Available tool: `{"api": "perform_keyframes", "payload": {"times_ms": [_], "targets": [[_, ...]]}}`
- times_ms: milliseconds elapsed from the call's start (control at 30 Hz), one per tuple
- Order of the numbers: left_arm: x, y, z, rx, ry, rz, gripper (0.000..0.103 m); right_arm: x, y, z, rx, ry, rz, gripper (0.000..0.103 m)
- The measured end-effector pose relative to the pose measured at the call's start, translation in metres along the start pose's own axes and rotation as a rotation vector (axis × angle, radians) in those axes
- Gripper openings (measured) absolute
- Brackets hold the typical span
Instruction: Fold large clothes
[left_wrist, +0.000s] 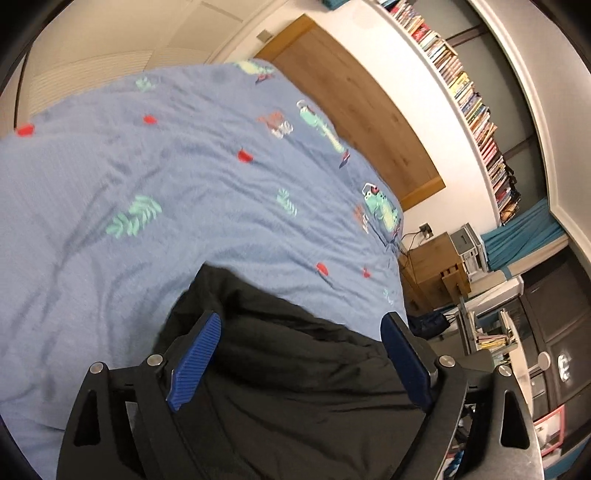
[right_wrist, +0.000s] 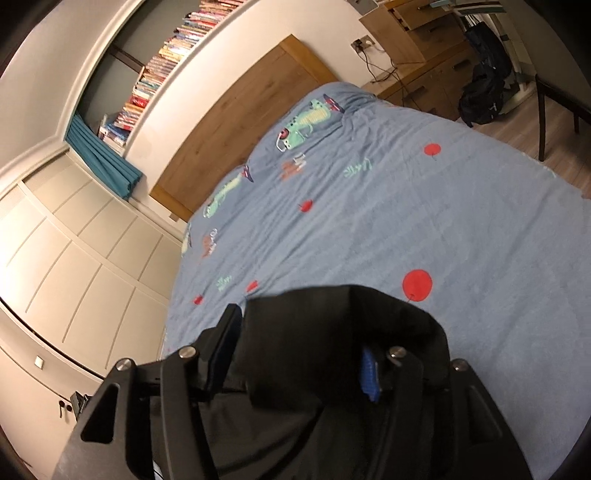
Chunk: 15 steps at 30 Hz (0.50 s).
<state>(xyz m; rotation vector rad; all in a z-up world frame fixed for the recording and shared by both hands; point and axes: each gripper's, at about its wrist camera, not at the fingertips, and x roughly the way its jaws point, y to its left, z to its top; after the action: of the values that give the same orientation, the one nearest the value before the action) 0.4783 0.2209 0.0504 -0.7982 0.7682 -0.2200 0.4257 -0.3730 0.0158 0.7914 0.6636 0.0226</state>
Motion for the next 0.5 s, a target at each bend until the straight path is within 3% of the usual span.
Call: {"api": "perform_keyframes", "payload": {"times_ms": [233,500], "targets": [[-0.024,-0.027,-0.019,0.163,0.0,0.105,0.089,-0.044,0.032,0.005,-0.082,-0.057,0.004,0.056],[-0.005,-0.044,-0.067,0.327,0.047,0.188,0.089,-0.035,0.093,-0.048,-0.366,0.047,-0.045,0.056]]}}
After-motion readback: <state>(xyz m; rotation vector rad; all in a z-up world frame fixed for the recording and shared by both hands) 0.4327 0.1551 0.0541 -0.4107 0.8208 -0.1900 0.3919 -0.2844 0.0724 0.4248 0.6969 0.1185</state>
